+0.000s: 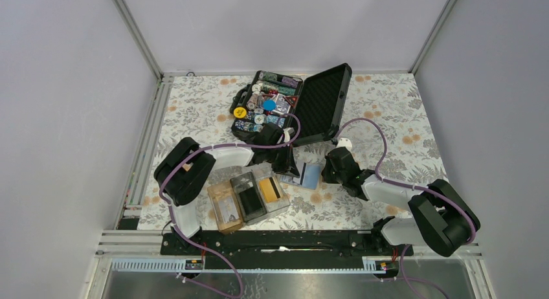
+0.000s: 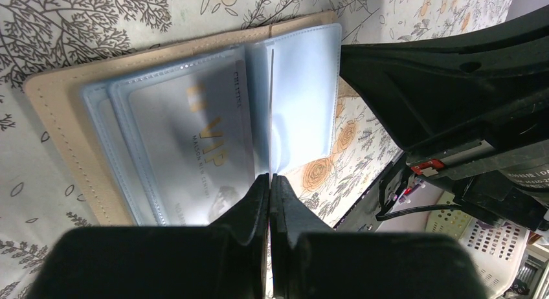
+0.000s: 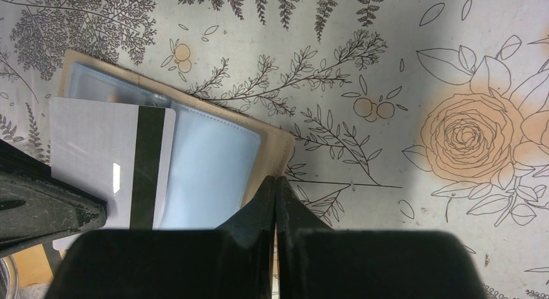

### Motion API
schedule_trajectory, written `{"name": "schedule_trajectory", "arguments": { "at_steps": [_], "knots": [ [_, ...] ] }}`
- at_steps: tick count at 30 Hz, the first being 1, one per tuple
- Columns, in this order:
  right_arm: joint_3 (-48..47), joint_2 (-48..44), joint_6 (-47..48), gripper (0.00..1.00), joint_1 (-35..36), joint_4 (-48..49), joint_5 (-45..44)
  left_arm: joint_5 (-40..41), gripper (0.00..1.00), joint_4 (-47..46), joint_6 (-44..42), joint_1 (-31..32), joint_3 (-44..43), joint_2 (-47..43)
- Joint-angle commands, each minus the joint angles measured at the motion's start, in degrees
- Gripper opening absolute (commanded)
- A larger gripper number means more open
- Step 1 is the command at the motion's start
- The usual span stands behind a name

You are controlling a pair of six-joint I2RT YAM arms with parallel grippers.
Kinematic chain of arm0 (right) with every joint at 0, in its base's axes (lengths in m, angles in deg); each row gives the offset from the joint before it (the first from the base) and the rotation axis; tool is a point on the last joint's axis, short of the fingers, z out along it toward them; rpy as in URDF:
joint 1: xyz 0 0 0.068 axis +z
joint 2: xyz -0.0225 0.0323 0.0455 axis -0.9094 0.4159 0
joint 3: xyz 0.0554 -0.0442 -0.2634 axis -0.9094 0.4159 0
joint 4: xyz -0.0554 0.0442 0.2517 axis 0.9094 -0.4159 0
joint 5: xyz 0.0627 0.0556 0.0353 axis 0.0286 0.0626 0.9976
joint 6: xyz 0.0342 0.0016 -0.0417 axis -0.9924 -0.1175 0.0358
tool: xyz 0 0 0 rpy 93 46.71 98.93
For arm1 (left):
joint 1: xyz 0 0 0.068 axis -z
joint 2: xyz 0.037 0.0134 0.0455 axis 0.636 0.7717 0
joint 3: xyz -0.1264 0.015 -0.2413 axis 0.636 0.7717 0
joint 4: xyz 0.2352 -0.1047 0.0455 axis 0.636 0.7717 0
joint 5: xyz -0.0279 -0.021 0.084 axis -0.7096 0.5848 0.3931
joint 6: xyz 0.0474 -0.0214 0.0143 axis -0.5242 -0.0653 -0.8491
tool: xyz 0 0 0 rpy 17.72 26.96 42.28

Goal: Put the credit cards into the card holder
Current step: Insert the credit card into the card holder.

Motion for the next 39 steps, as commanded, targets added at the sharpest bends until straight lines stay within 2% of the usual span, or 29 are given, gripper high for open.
{"name": "schedule_trajectory", "arguments": {
  "at_steps": [1,16,27,33,39],
  "knots": [
    [-1.81,1.94,1.22,0.00,-0.26,-0.08,1.17,0.10,0.00,-2.23,0.18,0.14,1.64,1.41],
    [-1.89,1.76,1.22,0.00,-0.25,-0.34,0.83,6.77,0.00,4.37,-1.34,0.15,0.89,-3.11],
    [-2.17,1.74,1.39,0.00,-0.25,-0.66,0.86,3.93,0.00,3.84,-1.22,0.17,-0.50,-0.72],
    [-2.51,2.16,1.60,0.00,-0.28,-0.87,0.95,3.49,0.06,4.07,-1.38,0.32,-0.99,-0.54],
    [-2.54,2.06,1.68,0.00,-0.25,-0.96,1.04,5.86,0.17,7.02,-2.73,0.72,-2.32,-0.70]
  ]
}}
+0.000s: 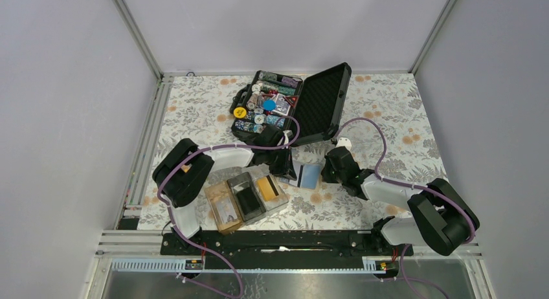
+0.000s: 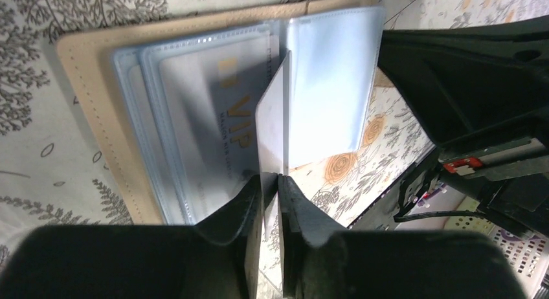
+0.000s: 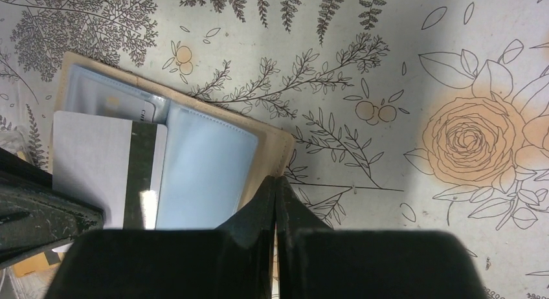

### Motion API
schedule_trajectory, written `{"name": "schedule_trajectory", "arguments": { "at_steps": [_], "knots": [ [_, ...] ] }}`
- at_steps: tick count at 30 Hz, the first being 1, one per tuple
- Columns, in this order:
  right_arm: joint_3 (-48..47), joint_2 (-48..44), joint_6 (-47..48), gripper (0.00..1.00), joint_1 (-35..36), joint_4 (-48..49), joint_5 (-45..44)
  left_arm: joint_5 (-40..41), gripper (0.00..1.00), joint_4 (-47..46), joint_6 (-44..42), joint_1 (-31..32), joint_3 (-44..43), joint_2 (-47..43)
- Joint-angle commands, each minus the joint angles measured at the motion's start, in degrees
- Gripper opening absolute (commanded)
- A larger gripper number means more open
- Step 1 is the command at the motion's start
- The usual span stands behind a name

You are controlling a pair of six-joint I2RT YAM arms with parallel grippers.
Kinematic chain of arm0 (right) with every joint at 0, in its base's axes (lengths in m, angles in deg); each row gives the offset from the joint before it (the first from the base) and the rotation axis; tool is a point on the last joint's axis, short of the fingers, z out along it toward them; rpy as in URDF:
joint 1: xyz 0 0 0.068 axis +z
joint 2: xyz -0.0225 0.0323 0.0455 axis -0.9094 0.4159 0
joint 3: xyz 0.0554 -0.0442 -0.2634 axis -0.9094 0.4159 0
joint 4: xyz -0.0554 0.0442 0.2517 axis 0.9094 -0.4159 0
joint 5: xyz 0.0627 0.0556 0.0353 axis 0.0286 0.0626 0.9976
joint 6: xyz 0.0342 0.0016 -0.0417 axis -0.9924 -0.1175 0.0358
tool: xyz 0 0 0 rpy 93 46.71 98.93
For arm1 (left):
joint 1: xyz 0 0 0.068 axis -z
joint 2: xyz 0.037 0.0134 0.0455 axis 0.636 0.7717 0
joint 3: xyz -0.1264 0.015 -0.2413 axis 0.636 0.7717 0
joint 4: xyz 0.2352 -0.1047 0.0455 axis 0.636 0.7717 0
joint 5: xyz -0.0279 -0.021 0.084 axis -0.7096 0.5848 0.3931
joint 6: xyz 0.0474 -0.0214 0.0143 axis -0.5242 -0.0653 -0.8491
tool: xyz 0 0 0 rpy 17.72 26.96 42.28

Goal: Put the credit cards into the card holder
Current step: Insert the credit card into the card holder.

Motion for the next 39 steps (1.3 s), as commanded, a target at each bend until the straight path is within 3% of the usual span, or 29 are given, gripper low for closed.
{"name": "schedule_trajectory", "arguments": {
  "at_steps": [1,8,21,39],
  "knots": [
    [-2.14,1.64,1.46,0.00,-0.30,-1.02,1.11,2.95,0.19,3.50,-2.69,0.27,-2.80,0.06],
    [-2.06,1.54,1.42,0.00,-0.25,-0.98,1.19,3.85,0.22,4.63,-3.84,0.38,-3.80,-0.33],
    [-1.99,1.34,1.42,0.00,-0.30,-0.94,1.19,4.44,0.00,1.46,-2.74,0.35,-3.74,1.10],
    [-2.41,2.48,1.46,0.00,-0.26,-0.94,1.52,-0.78,0.00,-3.20,-0.85,0.43,-2.19,3.40]
  ]
}}
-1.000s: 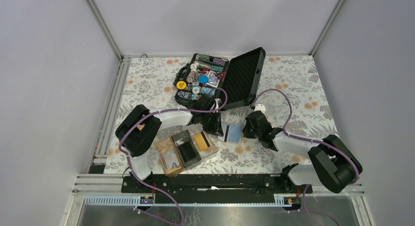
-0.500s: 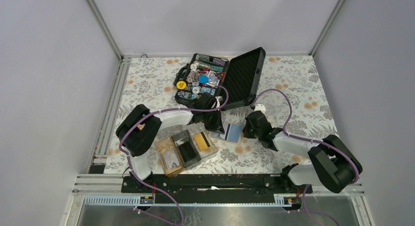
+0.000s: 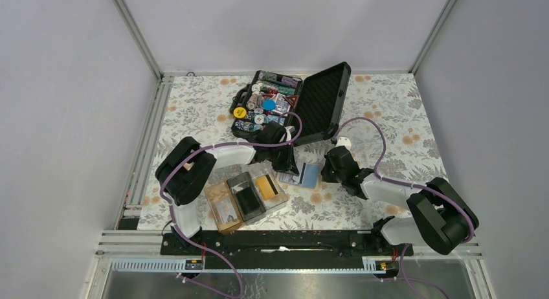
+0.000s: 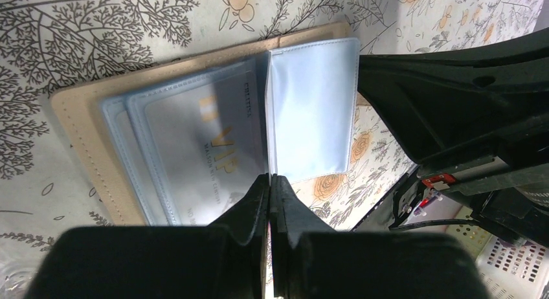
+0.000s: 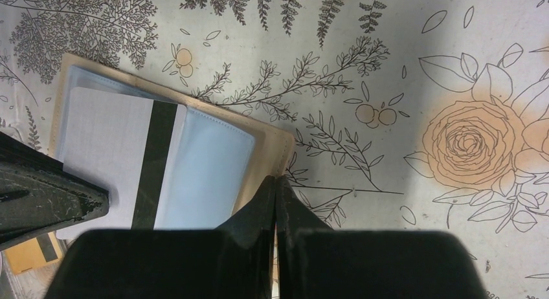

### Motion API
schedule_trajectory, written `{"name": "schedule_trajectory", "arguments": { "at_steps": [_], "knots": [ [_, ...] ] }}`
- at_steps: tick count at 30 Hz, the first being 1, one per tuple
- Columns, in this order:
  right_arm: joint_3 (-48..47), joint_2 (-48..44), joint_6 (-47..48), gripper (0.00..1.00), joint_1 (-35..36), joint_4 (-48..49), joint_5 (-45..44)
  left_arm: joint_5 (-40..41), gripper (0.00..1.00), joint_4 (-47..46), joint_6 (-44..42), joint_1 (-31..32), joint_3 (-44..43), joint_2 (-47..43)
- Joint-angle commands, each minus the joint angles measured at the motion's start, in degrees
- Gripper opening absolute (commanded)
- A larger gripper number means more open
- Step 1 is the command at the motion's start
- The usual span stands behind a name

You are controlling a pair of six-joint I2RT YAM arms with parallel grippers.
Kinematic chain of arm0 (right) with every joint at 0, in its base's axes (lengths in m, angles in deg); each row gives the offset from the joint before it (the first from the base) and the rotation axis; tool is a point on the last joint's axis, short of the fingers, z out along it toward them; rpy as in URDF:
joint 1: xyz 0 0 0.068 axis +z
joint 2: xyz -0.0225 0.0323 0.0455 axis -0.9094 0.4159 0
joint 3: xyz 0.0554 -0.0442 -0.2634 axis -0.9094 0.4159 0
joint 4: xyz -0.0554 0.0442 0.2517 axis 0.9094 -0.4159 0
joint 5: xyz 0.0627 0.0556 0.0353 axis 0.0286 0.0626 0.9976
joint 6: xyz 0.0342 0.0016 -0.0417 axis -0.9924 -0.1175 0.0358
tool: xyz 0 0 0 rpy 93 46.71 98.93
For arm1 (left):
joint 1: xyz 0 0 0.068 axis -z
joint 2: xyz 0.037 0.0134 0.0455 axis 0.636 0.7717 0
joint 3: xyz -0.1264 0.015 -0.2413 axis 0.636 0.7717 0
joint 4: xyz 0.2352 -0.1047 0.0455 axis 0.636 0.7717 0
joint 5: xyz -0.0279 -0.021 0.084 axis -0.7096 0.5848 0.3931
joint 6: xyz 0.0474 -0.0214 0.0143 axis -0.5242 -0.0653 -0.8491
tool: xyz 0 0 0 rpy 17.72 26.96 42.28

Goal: Put the credit cards into the card holder
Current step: Insert the credit card into the card holder.

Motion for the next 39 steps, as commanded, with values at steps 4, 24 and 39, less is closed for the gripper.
{"name": "schedule_trajectory", "arguments": {
  "at_steps": [4,24,39],
  "knots": [
    [-2.12,2.11,1.47,0.00,-0.26,-1.09,1.43,-0.84,0.00,-0.78,-0.18,0.20,0.03,1.67],
    [-2.24,2.02,1.50,0.00,-0.25,-1.27,1.11,1.92,0.00,-0.23,5.25,0.25,3.22,-2.76],
    [-2.33,1.76,1.51,0.00,-0.29,-1.49,1.02,-1.24,0.00,-2.32,4.59,0.10,2.58,-0.86]
  ]
}}
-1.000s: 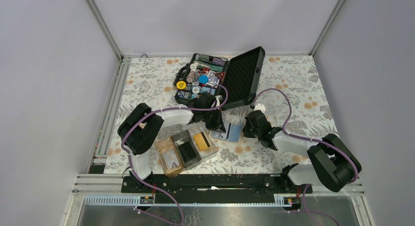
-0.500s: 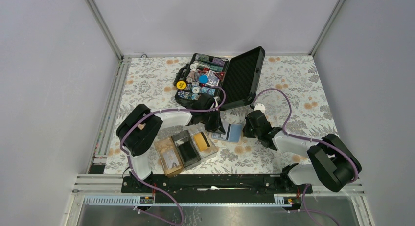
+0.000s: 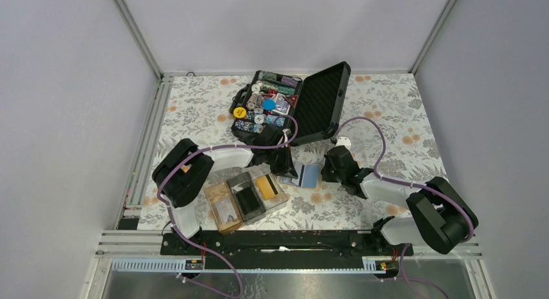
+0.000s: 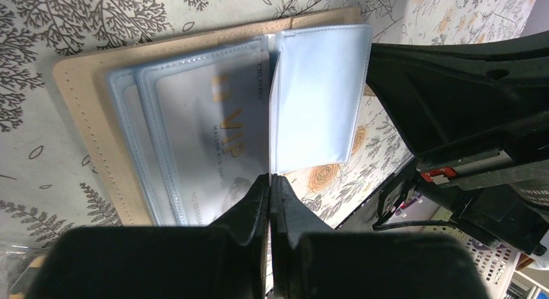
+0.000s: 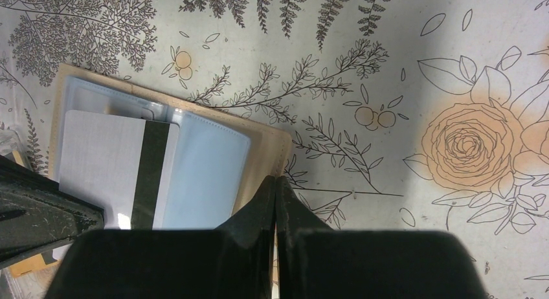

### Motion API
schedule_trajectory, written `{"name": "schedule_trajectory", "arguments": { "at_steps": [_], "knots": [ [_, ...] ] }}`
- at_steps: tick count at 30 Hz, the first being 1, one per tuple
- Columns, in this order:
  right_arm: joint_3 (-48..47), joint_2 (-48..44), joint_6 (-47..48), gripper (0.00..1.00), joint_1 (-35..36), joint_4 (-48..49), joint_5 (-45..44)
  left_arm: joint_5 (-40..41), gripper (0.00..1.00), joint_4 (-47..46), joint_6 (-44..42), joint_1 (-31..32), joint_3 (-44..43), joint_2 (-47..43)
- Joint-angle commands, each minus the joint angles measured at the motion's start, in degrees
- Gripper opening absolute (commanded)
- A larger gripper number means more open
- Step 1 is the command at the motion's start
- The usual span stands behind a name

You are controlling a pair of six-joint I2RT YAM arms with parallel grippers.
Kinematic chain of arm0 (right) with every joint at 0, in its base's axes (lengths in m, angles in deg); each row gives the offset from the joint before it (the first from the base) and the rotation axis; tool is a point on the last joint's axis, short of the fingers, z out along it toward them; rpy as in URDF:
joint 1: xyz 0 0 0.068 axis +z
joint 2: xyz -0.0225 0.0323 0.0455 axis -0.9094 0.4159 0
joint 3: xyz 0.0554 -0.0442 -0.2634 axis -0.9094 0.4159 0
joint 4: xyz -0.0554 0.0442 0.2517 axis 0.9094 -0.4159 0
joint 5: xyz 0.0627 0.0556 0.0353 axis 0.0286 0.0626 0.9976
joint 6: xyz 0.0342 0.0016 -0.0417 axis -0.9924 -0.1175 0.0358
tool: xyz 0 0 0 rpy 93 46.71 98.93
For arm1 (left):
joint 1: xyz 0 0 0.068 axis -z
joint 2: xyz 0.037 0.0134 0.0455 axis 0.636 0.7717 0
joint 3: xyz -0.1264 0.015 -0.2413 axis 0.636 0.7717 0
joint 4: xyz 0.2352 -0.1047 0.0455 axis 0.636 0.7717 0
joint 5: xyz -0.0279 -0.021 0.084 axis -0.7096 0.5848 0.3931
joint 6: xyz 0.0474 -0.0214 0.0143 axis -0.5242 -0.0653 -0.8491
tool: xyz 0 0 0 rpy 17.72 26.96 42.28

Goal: Put the credit cards into the card holder
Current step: Insert the credit card into the card holder.

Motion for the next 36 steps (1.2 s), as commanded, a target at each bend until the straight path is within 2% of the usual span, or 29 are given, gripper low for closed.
{"name": "schedule_trajectory", "arguments": {
  "at_steps": [1,25,31,36],
  "knots": [
    [-1.81,1.23,1.32,0.00,-0.23,-1.40,1.24,-1.45,0.00,-1.64,-0.86,0.17,-0.58,1.00],
    [-2.27,1.21,1.44,0.00,-0.18,-1.92,0.97,-1.54,0.00,-13.31,3.37,0.10,4.45,1.37],
    [-2.44,1.22,1.68,0.00,-0.20,-2.02,1.01,-2.38,0.00,-11.95,3.13,0.16,4.67,1.59],
    [-2.44,1.07,1.71,0.00,-0.19,-2.02,1.13,1.04,0.18,-5.65,-0.67,0.15,2.59,-0.29]
  ]
}}
